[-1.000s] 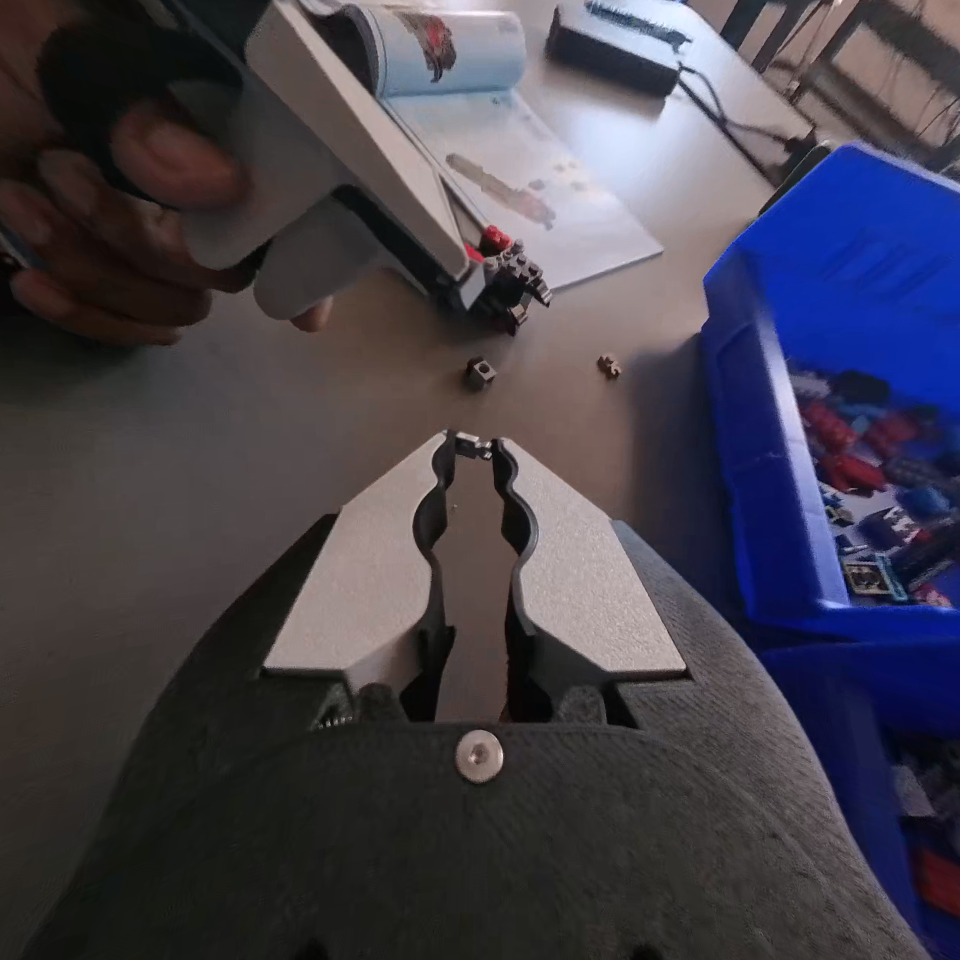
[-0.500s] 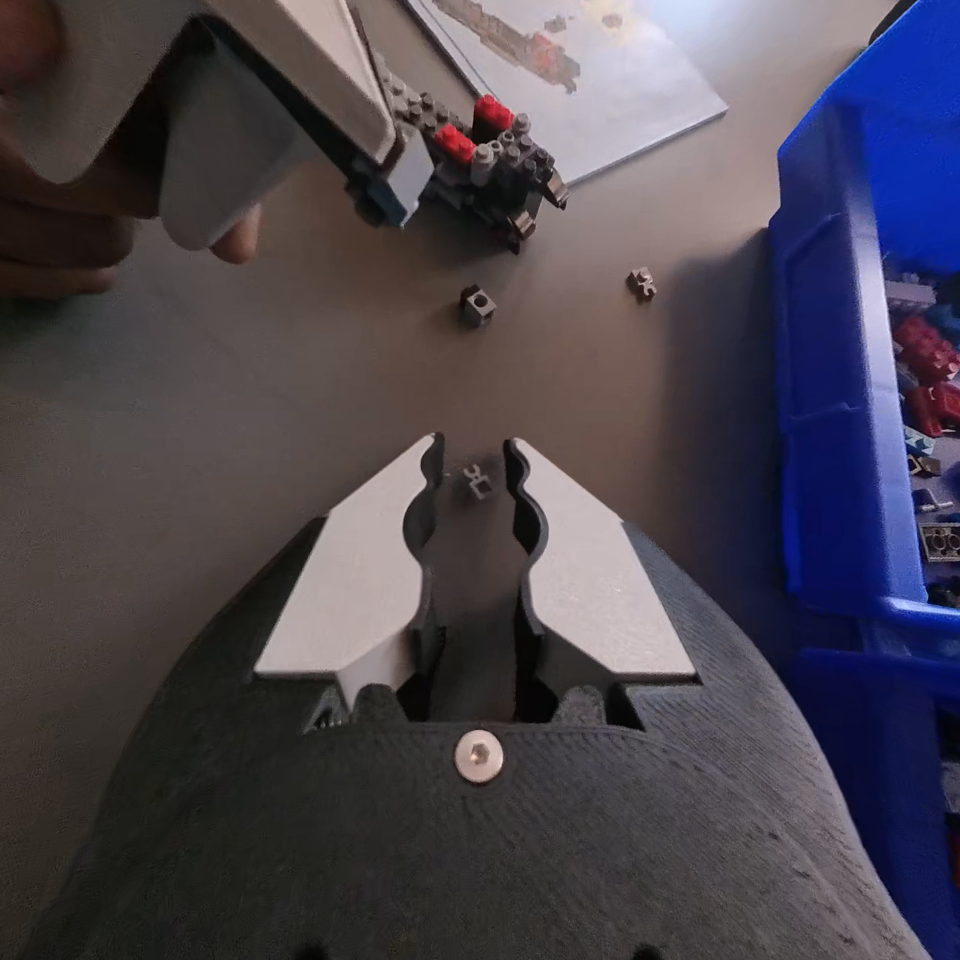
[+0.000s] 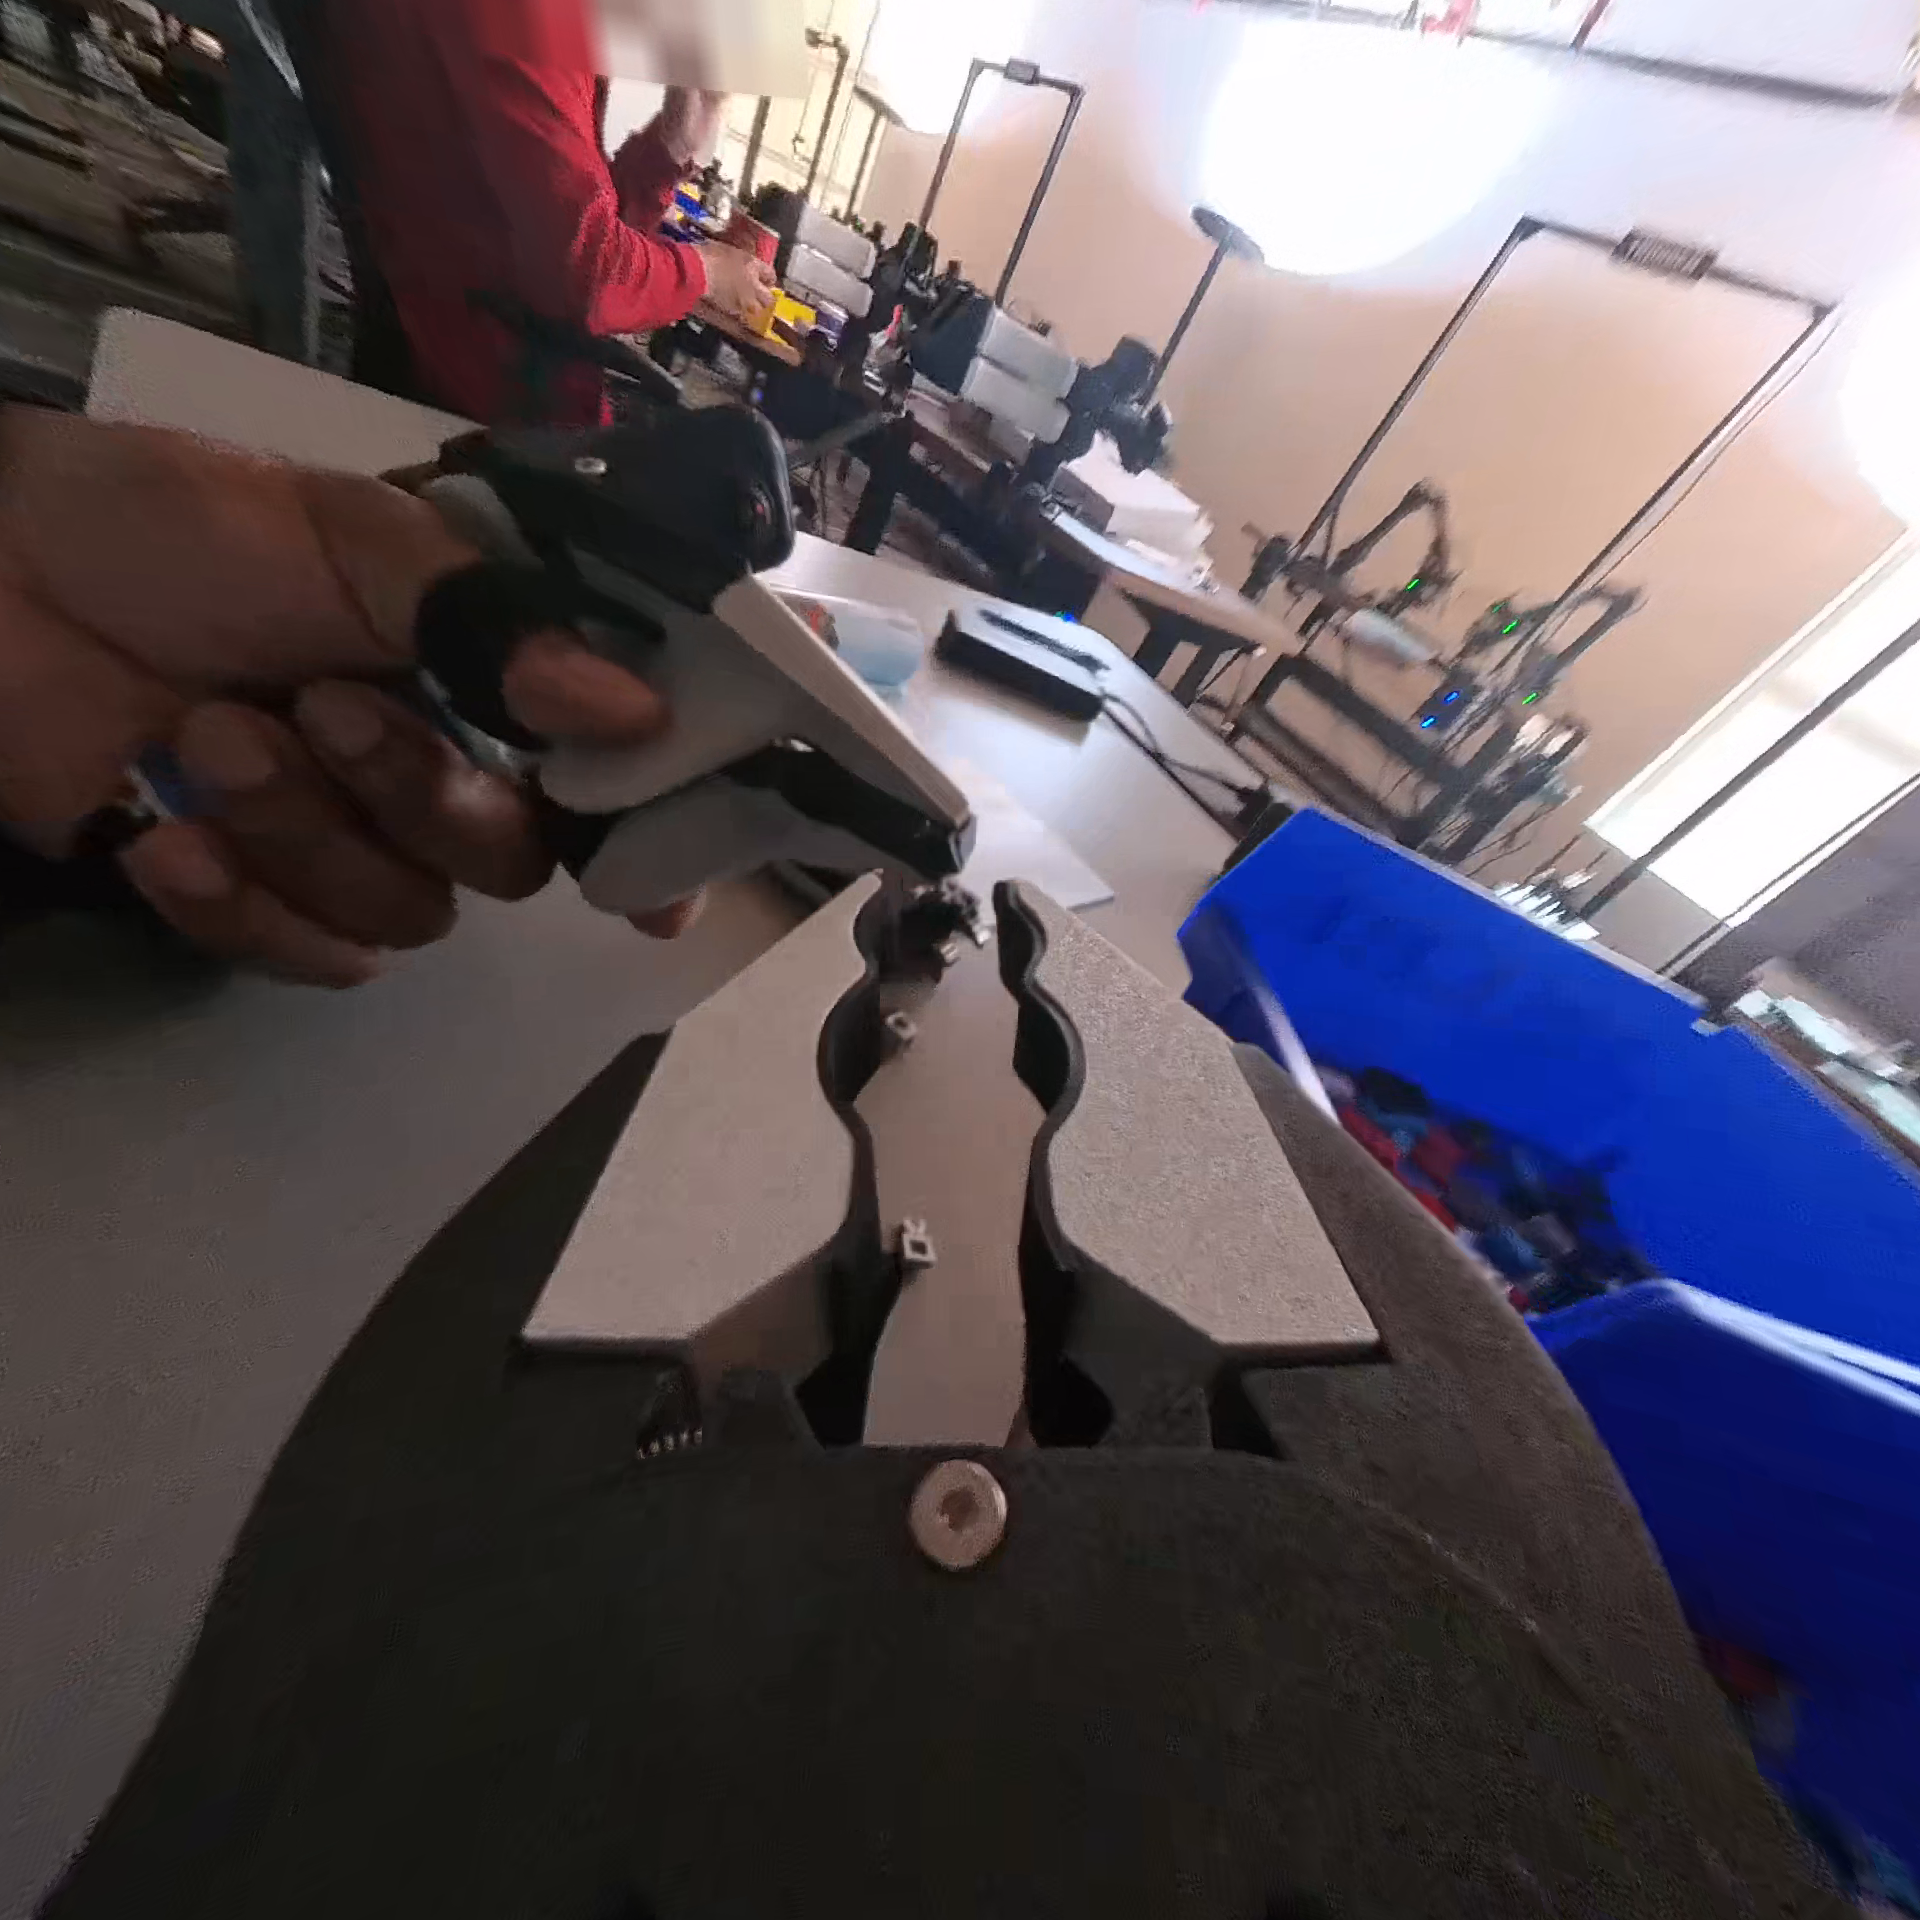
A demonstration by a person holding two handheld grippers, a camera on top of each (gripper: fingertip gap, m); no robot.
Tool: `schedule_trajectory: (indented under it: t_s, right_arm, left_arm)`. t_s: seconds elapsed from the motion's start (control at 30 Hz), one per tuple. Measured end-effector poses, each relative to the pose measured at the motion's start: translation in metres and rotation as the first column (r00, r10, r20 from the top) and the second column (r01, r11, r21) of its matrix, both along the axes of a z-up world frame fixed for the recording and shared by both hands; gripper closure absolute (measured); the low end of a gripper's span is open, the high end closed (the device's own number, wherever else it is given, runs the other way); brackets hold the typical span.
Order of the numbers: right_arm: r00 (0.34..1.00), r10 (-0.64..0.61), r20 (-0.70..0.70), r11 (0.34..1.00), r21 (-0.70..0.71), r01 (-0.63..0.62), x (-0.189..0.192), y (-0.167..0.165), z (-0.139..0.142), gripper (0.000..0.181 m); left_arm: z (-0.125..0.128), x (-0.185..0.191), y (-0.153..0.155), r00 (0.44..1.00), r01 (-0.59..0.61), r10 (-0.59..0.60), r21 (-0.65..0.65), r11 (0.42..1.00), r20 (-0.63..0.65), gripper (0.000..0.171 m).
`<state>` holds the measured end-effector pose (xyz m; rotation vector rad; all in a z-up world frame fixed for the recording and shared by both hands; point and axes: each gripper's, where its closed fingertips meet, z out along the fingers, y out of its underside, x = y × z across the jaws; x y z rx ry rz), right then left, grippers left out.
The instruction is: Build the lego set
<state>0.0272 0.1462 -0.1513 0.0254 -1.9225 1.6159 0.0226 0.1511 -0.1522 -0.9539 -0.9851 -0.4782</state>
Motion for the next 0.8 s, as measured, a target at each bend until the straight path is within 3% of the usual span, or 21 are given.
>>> schedule_trajectory:
  t_s: [0.27, 0.8]
  right_arm:
    - [0.975, -0.083, -0.206, 0.996, 0.020, 0.089, 0.004, -0.002, 0.009, 0.170]
    - [0.961, -0.102, -0.257, 0.994, 0.021, 0.111, 0.008, -0.005, 0.012, 0.173]
  left_arm:
    - [0.002, 0.003, 0.001, 1.000, -0.014, 0.014, 0.034, 0.999, 0.012, 0.163]
    - [0.009, 0.005, 0.000, 0.999, -0.043, 0.044, 0.065, 0.997, -0.015, 0.163]
